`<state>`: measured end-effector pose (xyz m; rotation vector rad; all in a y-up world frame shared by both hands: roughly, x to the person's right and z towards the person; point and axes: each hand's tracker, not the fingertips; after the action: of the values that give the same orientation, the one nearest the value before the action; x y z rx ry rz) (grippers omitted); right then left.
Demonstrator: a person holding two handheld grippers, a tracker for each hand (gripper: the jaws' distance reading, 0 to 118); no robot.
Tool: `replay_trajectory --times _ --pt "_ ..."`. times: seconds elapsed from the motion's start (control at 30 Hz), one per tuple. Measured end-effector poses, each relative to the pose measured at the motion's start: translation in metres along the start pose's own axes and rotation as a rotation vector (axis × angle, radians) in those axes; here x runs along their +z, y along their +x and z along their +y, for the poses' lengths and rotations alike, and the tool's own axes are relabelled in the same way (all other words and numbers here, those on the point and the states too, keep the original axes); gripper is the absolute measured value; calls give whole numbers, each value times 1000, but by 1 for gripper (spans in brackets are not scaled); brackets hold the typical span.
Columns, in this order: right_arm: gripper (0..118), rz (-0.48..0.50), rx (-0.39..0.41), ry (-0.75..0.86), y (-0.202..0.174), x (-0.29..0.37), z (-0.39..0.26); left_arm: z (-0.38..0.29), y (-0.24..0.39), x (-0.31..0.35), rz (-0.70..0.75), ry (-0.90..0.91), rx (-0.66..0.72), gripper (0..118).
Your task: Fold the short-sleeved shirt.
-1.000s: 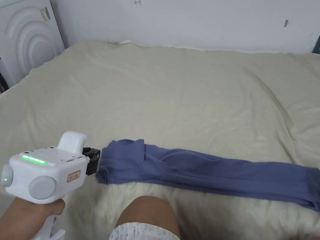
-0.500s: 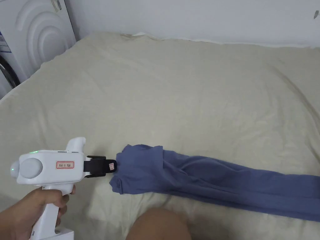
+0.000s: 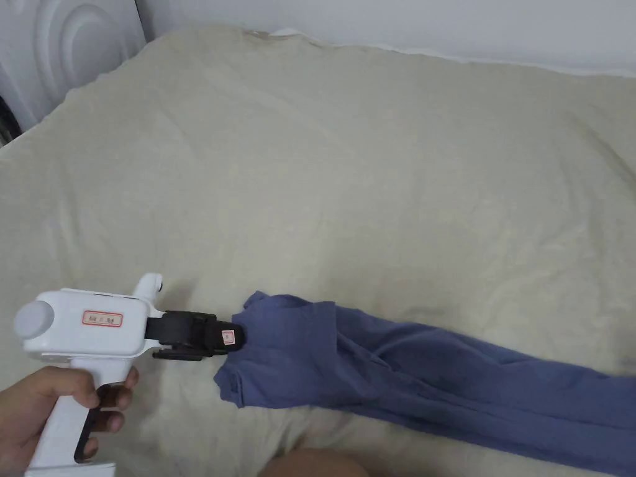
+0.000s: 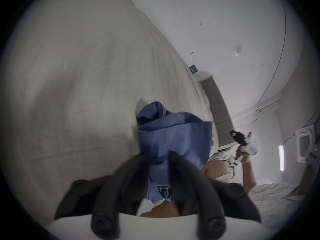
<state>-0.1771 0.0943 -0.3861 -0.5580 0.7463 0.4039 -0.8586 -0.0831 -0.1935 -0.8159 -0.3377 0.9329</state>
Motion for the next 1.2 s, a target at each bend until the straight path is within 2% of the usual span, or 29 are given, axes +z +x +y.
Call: replay_trajectory --times 0.03,0.07,0.23,0.37,0.5,0.57,0.83,0.9,0.93,0.97,1.0,1.03,1.07,1.1,1.2 --pt "0 4 1 -2 -1 -3 2 0 -3 4 10 4 -3 68" --pt "0 9 2 -4 -1 -6 4 0 -6 8 -19 21 4 71" --pt "0 20 13 -22 -2 -22 11 8 -25 22 -84 -25 35 71" --pt "0 40 7 -30 -4 -32 15 9 -32 8 -132 -34 94 71" --pt "0 56 10 -31 -5 -38 16 10 -15 -25 -151 -40 36 72" --pt "0 67 4 -29 -5 -39 16 11 -11 -42 -210 -72 61 71" --pt "0 72 1 -26 -1 -35 15 16 16 -91 -204 -124 -8 71" --pt "0 71 -6 -24 1 -34 14 19 17 -91 -182 -146 -21 68" --pt "0 69 -6 -24 4 -34 12 20 18 -89 -159 -146 -13 57" --pt "0 67 -6 -25 5 -35 11 21 16 -86 -100 -138 -21 37" --pt "0 68 -8 -27 5 -35 10 21 16 -84 -29 -133 -61 22" --pt "0 70 -9 -27 5 -35 9 20 12 -82 3 -133 -67 22" --pt "0 70 -9 -25 4 -36 9 18 11 -81 -72 -135 -11 21" --pt "0 69 -10 -24 4 -36 9 21 11 -79 -65 -128 -2 20" --pt "0 74 -19 -21 3 -37 9 19 22 -77 3 -113 -95 19"
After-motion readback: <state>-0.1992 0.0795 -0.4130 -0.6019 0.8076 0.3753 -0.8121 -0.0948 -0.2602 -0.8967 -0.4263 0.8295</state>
